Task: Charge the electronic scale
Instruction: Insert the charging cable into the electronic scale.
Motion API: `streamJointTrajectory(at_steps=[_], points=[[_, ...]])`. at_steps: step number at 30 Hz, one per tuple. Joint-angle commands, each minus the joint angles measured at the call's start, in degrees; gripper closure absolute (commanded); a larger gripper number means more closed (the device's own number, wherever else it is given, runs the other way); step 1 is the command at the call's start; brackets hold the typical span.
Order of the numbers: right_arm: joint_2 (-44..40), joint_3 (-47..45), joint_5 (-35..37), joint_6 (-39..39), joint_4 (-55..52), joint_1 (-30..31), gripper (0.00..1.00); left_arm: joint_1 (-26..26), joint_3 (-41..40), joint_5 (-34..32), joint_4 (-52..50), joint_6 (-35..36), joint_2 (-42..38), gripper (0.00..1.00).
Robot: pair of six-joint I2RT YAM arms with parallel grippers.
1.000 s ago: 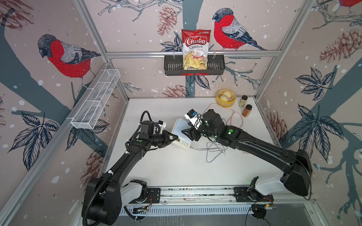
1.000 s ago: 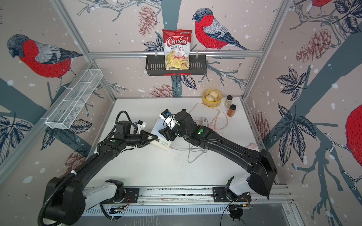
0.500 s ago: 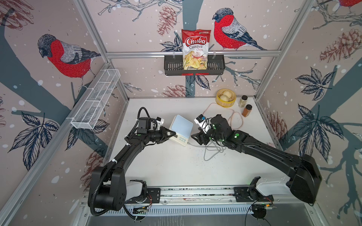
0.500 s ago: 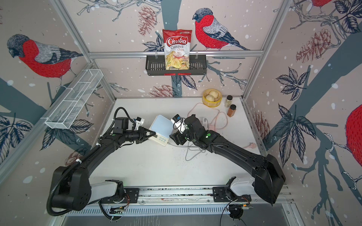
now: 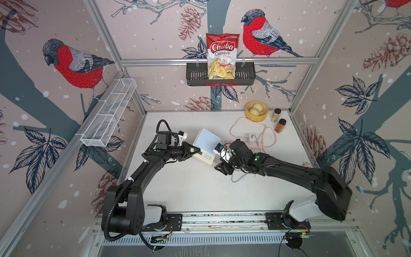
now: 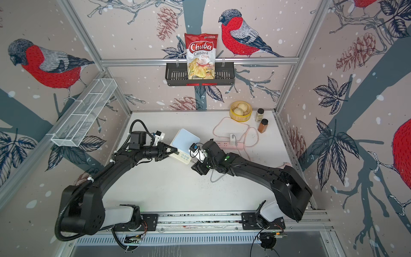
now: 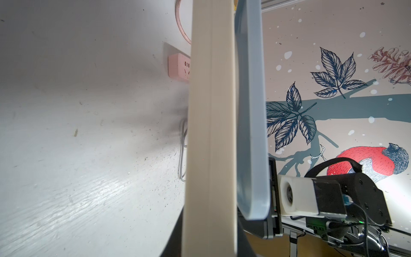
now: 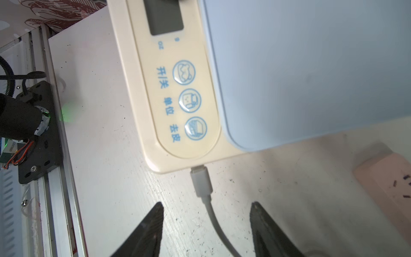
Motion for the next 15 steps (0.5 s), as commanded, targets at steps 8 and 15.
streamJointTrajectory(at_steps=[8, 15], points=[[1.53, 0.97, -1.10, -2.23, 5.35, -0.06, 0.76, 0.06, 0.95, 2.73, 1.95, 0.25, -0.27, 1.00], [0.78, 1.86, -0.45, -3.16, 5.27, 0.07, 1.00, 0.06, 0.83, 2.73, 2.22, -0.15, -0.78, 1.00]])
